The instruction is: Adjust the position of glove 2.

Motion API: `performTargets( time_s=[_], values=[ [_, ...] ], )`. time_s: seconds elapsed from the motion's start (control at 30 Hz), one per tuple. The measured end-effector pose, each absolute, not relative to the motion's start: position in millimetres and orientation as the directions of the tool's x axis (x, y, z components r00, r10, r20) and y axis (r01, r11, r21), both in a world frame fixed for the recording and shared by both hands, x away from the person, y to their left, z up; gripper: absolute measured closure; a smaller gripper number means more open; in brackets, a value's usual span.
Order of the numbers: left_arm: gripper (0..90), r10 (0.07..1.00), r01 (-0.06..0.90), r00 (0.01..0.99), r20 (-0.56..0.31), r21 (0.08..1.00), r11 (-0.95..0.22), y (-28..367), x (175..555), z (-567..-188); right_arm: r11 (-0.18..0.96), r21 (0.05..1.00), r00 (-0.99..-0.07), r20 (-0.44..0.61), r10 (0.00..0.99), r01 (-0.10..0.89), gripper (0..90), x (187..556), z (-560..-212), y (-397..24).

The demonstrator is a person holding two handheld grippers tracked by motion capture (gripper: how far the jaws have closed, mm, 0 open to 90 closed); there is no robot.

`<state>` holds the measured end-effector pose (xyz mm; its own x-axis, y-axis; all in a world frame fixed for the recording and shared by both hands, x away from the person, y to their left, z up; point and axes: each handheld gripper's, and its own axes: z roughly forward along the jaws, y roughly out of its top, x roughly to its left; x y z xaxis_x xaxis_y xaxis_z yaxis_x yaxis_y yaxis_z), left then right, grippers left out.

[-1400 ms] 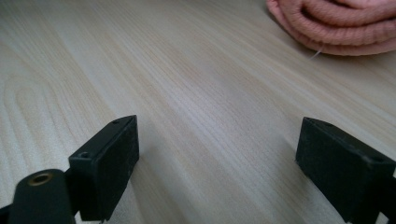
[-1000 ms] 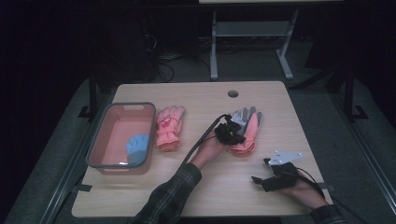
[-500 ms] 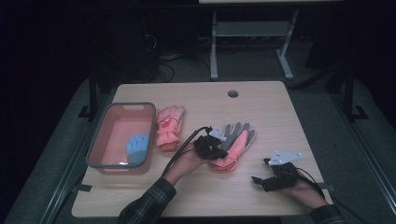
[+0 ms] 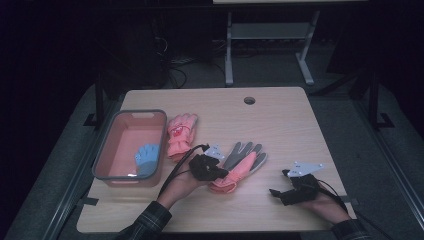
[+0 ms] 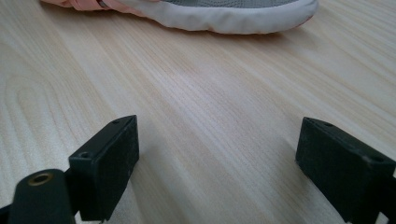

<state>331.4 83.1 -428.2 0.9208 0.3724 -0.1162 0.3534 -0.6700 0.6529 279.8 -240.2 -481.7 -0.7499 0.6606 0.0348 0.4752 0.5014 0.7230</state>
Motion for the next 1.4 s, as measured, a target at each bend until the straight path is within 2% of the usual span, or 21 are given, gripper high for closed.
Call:
performTargets(
  time_s=[0.07,0.2,0.33,0.37,0.5,0.8,1.03,1.17,1.37,1.4],
  values=[
    [78.3,0.374,0.346,0.922,-0.104,0.655,-0.672,84,333,-425,0.501,0.723,-0.750,0.035,0.661,0.476,12.7,280,-482,-240],
    [68.5,0.473,0.378,0.879,-0.053,0.681,-0.627,94,346,-409,0.501,0.723,-0.750,0.035,0.661,0.475,12.7,280,-482,-240],
    [63.7,0.537,0.406,0.843,-0.029,0.690,-0.600,105,360,-398,0.502,0.723,-0.751,0.033,0.660,0.474,12.7,280,-482,-240],
    [62.0,0.586,0.428,0.810,-0.011,0.694,-0.579,112,371,-392,0.502,0.723,-0.750,0.034,0.660,0.475,12.7,280,-482,-240],
    [59.0,0.666,0.472,0.746,0.016,0.693,-0.545,126,392,-382,0.502,0.723,-0.750,0.034,0.660,0.475,12.7,280,-482,-240],
    [55.7,0.777,0.571,0.627,0.047,0.651,-0.500,151,426,-373,0.502,0.723,-0.750,0.034,0.660,0.475,12.7,280,-482,-240],
    [54.2,0.811,0.634,0.583,0.051,0.595,-0.493,159,442,-385,0.502,0.723,-0.750,0.034,0.660,0.474,12.7,280,-482,-240],
    [54.3,0.819,0.656,0.566,0.092,0.551,-0.516,156,447,-393,0.502,0.723,-0.750,0.034,0.660,0.474,12.7,280,-482,-240],
    [55.8,0.838,0.692,0.536,0.103,0.515,-0.506,156,452,-401,0.502,0.723,-0.750,0.034,0.660,0.475,12.7,280,-482,-240],
    [60.0,0.839,0.691,0.535,0.102,0.519,-0.504,156,453,-400,0.502,0.723,-0.750,0.034,0.660,0.475,12.7,280,-482,-240]
  ],
)
